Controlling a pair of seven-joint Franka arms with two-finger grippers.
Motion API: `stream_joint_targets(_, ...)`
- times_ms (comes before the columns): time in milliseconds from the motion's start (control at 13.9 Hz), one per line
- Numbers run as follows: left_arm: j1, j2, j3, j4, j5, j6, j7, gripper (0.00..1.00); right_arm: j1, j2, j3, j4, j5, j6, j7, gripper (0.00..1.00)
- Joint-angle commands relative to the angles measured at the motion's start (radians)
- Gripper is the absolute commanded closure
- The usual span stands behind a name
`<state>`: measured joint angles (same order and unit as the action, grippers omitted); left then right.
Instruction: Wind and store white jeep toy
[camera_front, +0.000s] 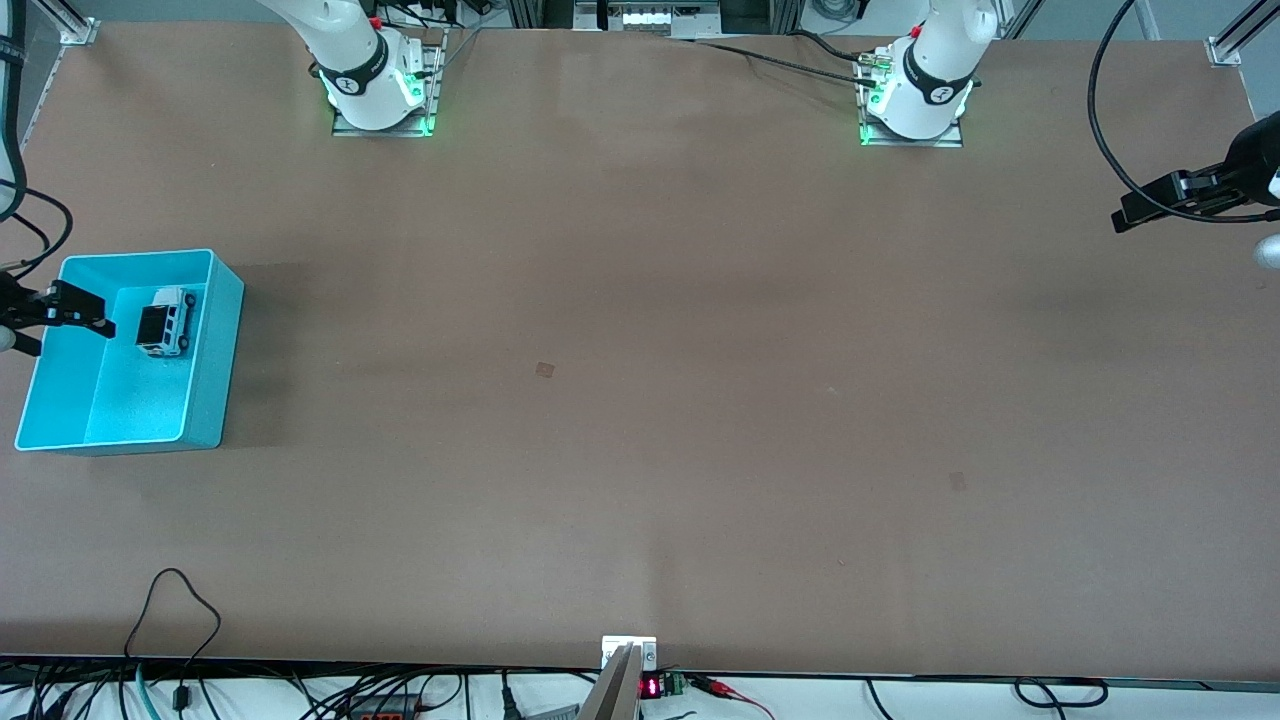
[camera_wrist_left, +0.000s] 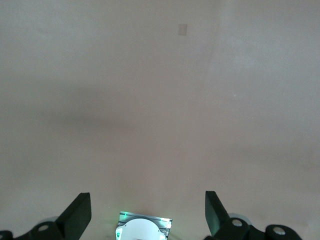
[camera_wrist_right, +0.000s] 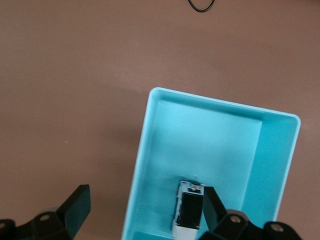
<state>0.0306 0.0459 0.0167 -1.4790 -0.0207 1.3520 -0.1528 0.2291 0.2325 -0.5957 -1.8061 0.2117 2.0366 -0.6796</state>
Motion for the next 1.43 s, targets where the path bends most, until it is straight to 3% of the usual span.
stream_joint_targets(0,0.011,0.008,-0.004,0.028,-0.016,-0.017,-0.004,0.00,0.001,-0.057,0.061,-0.006,-0.003,-0.058,0.132,0.00)
stream_joint_targets(287,-0.001,0.008,-0.006,0.029,-0.016,-0.013,-0.005,0.00,-0.171,-0.151,0.313,-0.009,-0.086,-0.110,0.283,0.00)
stream_joint_targets(645,-0.008,0.009,-0.007,0.049,-0.015,-0.013,0.001,0.00,-0.188,-0.300,0.494,-0.013,-0.153,-0.251,0.625,0.00)
stream_joint_targets(1147,-0.005,0.008,-0.006,0.048,-0.016,-0.017,-0.004,0.00,-0.197,-0.393,0.616,-0.018,-0.215,-0.311,0.751,0.00)
stream_joint_targets(1362,-0.008,0.009,-0.008,0.042,-0.019,-0.020,-0.007,0.00,-0.198,-0.397,0.617,-0.013,-0.215,-0.331,0.739,0.00)
